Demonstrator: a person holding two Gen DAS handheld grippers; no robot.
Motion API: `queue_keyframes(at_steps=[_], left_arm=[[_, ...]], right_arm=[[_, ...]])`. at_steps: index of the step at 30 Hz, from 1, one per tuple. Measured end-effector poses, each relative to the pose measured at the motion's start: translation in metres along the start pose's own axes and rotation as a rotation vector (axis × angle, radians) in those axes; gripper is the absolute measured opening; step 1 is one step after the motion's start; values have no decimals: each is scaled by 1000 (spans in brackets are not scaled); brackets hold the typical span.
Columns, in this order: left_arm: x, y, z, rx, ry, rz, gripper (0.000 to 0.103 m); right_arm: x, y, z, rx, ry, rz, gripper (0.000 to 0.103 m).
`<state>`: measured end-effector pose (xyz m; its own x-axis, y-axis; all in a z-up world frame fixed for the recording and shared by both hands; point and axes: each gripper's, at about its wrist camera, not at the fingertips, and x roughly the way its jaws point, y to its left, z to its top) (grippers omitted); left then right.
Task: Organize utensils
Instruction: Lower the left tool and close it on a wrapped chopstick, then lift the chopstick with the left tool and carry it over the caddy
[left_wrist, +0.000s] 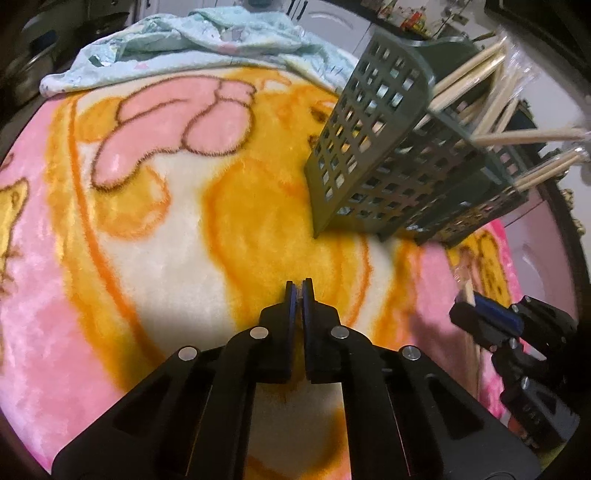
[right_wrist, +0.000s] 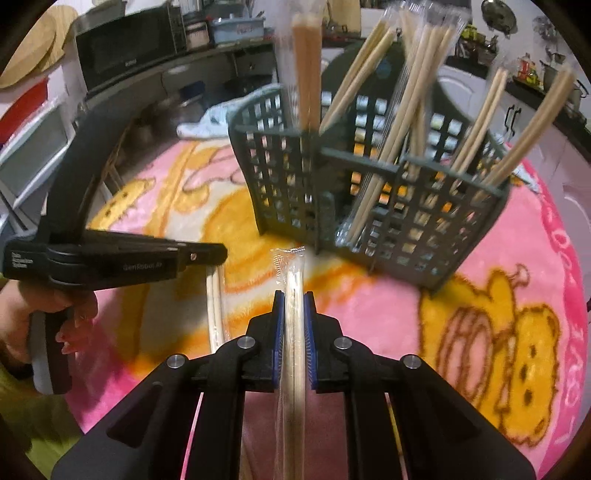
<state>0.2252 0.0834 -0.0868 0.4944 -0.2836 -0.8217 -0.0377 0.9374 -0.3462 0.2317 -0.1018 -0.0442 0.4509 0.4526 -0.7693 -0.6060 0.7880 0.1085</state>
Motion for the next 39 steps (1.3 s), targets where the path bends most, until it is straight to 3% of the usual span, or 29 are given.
queue_keyframes(at_steps=[18, 39], left_arm=[[-96, -64, -4, 157, -197, -152, 1], [-150, -134, 4, 308, -308, -210, 1]], right_arm=[[-98, 1, 2, 22, -231, -1, 10], [-164, 5, 8, 24, -395, -25, 5]])
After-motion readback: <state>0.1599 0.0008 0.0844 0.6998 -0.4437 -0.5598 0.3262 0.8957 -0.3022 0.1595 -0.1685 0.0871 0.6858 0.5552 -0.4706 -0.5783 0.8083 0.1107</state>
